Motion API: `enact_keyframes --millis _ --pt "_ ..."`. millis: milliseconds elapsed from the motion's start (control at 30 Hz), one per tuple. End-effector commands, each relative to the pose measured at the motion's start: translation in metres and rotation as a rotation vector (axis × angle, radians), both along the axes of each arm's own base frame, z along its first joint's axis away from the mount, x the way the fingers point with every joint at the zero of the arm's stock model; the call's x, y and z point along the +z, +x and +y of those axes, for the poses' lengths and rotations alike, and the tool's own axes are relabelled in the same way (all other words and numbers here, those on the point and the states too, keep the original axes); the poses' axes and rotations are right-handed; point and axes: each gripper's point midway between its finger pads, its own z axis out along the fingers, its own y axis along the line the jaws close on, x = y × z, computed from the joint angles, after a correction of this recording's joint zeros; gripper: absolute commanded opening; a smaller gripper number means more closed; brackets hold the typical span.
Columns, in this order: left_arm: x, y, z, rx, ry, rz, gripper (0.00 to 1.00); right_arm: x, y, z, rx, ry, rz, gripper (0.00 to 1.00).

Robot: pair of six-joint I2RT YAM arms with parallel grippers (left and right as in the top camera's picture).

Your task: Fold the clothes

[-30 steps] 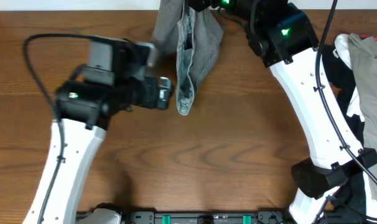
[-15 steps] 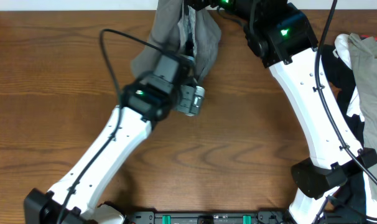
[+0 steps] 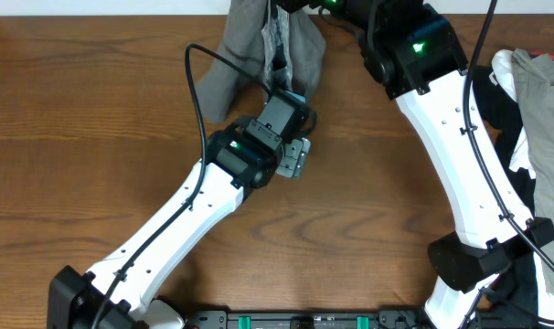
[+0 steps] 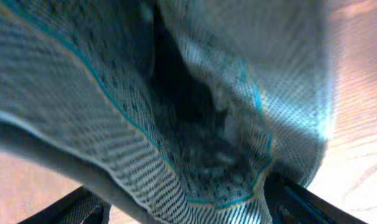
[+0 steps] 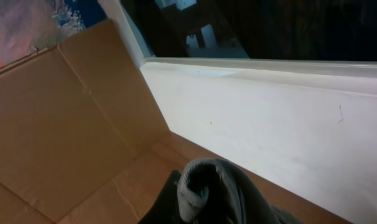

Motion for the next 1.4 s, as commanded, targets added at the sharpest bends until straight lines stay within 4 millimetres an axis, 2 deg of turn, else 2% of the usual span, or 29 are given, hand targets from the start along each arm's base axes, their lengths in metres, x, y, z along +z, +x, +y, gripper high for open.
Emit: enact_keyframes --millis 0,67,133,367,567,700,867,1033,1133,1367 --pt "-0.006 -0.004 0.003 0.05 0.008 0.025 0.86 0.023 -0.011 -0.004 -0.016 0.032 -0.043 0.02" --pt "-0.004 -0.006 0.003 0.048 0.006 0.025 0.9 0.023 -0.01 -0.004 -0.021 0.031 -0.042 0.02" --pt "0.002 -0.008 0.002 0.044 -0.006 0.01 0.99 0.021 -0.007 -0.007 -0.045 0.026 -0.035 0.02" --pt "0.03 -0.014 0.003 0.042 -0.07 -0.048 0.98 0.023 -0.004 -0.01 -0.068 0.03 -0.043 0.02" --pt "0.035 -0.026 -0.014 0.0 -0.085 -0.058 0.98 0.023 -0.001 -0.013 -0.091 0.029 -0.045 0.02" --pt "0.035 -0.024 -0.013 0.064 -0.052 -0.1 0.98 0.023 -0.002 -0.012 -0.089 0.03 -0.043 0.02" --pt "0.02 -0.018 -0.01 0.207 -0.056 -0.085 0.98 0.023 -0.002 -0.012 -0.089 0.042 -0.031 0.03" --pt "-0.011 -0.013 -0.015 0.253 -0.019 -0.026 0.98 0.023 -0.002 -0.012 -0.089 0.042 -0.031 0.03" --pt "-0.024 -0.011 -0.023 0.253 -0.009 -0.014 0.98 0.023 -0.002 -0.012 -0.089 0.042 -0.031 0.03" --pt "-0.025 -0.009 -0.024 0.294 -0.003 -0.043 1.0 0.025 -0.002 -0.012 -0.089 0.045 -0.035 0.03"
